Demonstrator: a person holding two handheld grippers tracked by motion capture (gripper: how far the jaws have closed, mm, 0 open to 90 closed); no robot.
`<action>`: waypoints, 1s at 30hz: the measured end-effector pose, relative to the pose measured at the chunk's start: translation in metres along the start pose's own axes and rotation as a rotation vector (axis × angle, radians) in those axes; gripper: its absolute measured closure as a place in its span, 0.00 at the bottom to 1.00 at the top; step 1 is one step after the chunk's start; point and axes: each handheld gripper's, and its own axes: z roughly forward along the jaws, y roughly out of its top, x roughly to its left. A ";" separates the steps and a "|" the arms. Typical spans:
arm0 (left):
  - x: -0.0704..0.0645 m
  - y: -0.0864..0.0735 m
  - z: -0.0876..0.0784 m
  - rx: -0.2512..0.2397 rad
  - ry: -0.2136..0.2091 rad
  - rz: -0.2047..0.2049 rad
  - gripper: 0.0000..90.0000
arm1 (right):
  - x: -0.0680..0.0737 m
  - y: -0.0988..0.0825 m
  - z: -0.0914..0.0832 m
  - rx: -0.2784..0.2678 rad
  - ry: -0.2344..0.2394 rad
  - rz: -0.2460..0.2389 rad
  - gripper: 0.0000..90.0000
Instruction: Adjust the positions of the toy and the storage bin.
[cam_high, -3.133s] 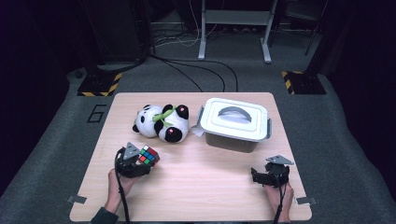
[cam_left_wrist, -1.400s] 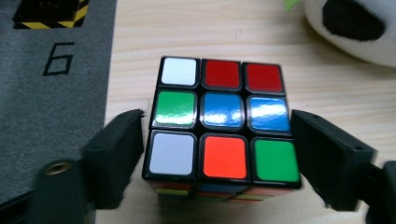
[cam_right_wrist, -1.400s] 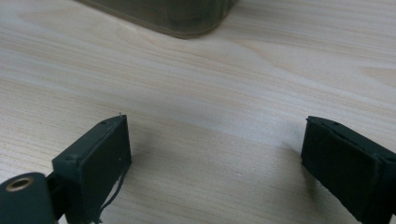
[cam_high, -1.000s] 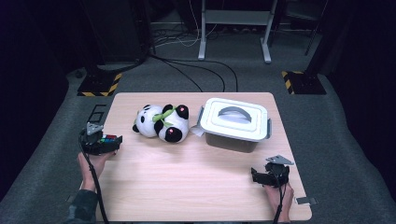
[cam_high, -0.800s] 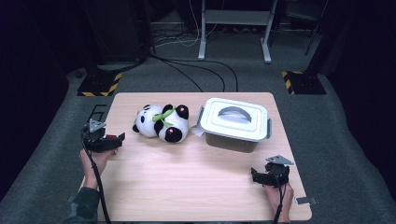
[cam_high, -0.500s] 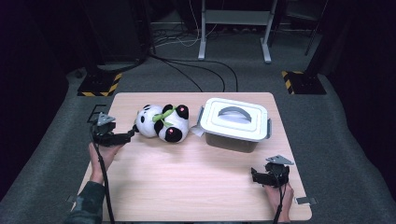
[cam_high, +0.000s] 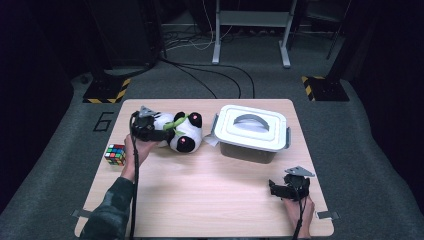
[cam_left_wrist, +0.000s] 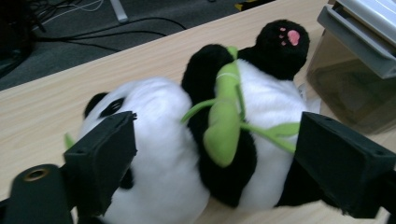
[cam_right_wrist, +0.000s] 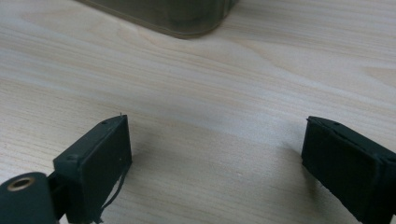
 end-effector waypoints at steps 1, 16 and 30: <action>-0.003 0.003 0.006 0.008 0.002 0.013 0.17 | 0.000 0.000 0.000 -0.001 0.000 -0.002 0.08; -0.012 -0.009 0.042 0.020 -0.026 0.015 0.79 | 0.000 0.000 0.000 -0.001 0.001 -0.002 0.08; -0.013 -0.028 0.004 0.018 -0.106 0.072 0.83 | 0.000 0.000 0.000 0.000 0.001 -0.002 0.08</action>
